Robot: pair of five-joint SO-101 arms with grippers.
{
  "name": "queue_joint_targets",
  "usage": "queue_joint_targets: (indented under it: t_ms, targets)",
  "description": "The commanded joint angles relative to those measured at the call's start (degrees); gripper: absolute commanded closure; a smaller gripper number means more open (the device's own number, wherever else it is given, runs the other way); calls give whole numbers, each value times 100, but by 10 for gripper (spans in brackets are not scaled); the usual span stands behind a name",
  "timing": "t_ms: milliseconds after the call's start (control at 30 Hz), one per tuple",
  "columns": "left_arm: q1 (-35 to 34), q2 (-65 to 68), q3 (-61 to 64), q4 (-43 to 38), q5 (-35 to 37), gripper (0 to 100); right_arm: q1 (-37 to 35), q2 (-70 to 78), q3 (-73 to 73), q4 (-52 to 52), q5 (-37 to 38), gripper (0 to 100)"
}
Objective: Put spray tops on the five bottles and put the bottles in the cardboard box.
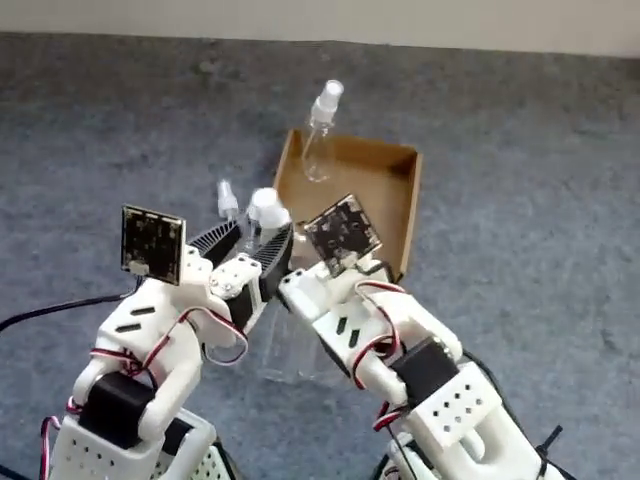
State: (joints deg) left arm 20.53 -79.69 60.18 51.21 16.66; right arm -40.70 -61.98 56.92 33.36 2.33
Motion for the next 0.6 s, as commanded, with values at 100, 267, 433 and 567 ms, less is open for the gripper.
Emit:
queue_joint_targets:
  t_ms: [100,267,433,567]
  targets:
    - [-145,-1218,13,545,-281,849,690,-268,-198,-163,-35,995]
    - [-497,-2158,532,387,-721,849,875,119,-708,-163,141,995]
    - [-488,-2035,910,9,-1284,848,1024,1473,-2088,154,167,995]
    - [-488,-1376,1015,-457,-1626,848,1007,2501,-3433,884,-193,995]
